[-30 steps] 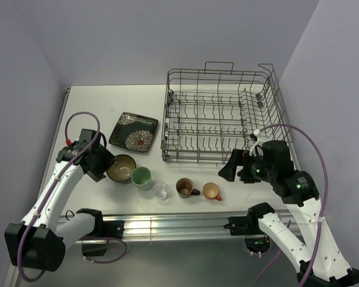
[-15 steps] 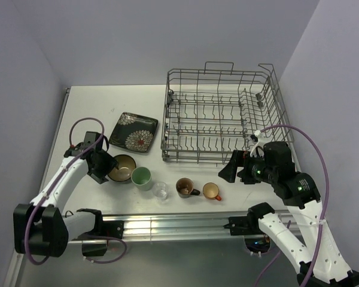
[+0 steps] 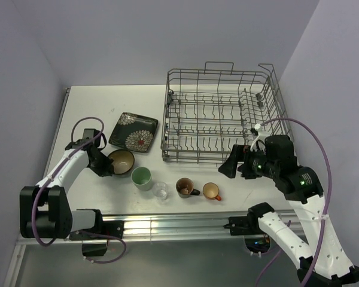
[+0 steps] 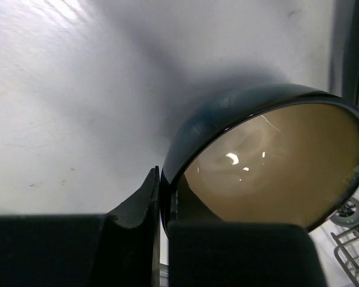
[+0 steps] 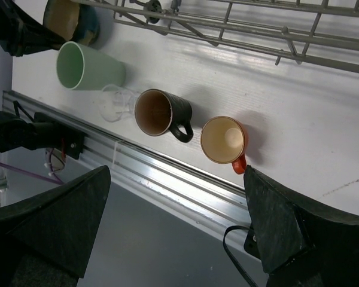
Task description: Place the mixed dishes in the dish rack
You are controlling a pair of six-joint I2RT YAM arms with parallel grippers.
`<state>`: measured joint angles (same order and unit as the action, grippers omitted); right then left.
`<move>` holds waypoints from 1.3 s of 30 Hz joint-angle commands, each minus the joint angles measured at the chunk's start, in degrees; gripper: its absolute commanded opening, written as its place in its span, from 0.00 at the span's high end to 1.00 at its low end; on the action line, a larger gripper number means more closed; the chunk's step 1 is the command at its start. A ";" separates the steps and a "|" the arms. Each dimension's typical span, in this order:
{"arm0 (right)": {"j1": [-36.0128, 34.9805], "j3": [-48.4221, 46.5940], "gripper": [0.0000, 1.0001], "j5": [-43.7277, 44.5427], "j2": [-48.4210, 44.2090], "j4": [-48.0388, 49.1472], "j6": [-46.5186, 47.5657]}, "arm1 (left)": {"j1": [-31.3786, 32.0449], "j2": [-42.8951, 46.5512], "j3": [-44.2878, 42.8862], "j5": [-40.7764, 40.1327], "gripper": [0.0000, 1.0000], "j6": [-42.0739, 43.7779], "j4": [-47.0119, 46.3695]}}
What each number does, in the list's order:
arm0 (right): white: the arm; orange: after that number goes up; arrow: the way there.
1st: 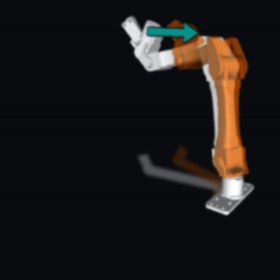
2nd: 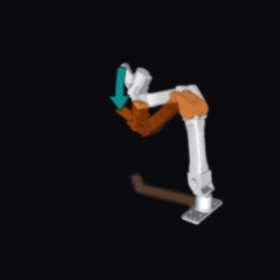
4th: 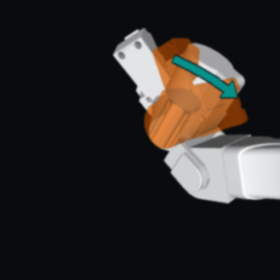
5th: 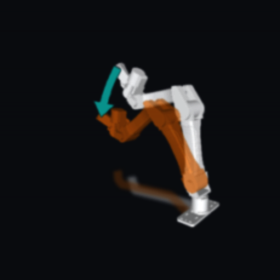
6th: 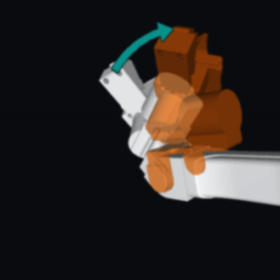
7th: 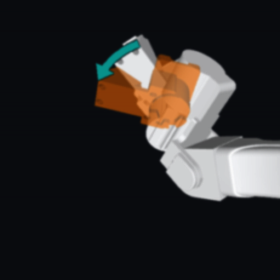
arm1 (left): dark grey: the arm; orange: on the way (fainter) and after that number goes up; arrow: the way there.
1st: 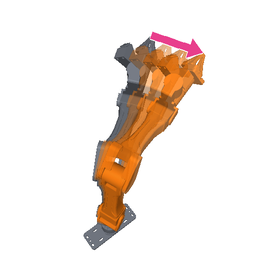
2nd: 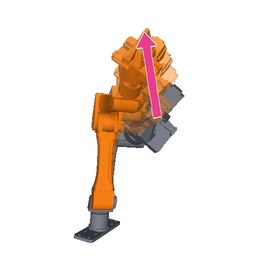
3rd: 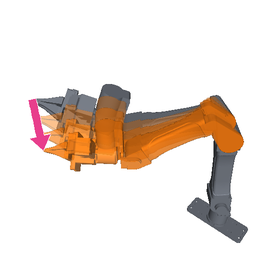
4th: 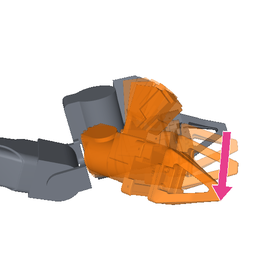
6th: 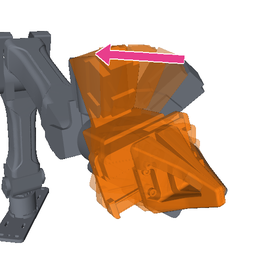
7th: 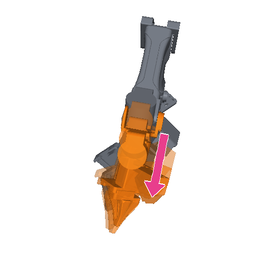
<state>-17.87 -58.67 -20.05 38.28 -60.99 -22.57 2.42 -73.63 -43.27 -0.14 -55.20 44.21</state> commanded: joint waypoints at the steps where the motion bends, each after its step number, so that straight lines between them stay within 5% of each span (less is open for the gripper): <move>1: -0.68 -3.55 0.00 -0.69 2.32 2.54 1.65 | -0.57 4.96 -5.41 -4.59 1.00 -0.25 5.35; 7: -4.00 -8.99 0.00 0.71 7.94 5.09 2.53 | -0.57 14.38 -21.66 -11.73 1.00 -1.32 18.54; 14: -17.62 -24.45 0.00 7.48 22.15 6.32 3.84 | 0.92 7.81 -38.28 4.51 1.00 4.21 23.12; 16: -20.00 -29.80 0.00 7.57 25.60 5.97 5.77 | 6.09 4.91 -41.01 8.75 1.00 6.94 25.47; 19: -24.13 -36.65 0.00 7.83 31.84 5.27 8.59 | 18.12 -1.42 -47.86 3.51 1.00 8.79 30.31; 27: -40.29 -47.58 0.03 16.07 43.80 2.81 16.14 | 27.81 -0.20 -38.91 11.39 1.00 6.42 25.75; 39: -51.56 -36.08 0.08 16.10 45.04 7.46 19.49 | 30.01 -1.52 -41.02 15.86 1.00 8.88 26.99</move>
<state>-66.96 -96.92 -4.47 83.50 -56.49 -5.10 31.53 -76.95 -81.17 10.09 -47.35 73.36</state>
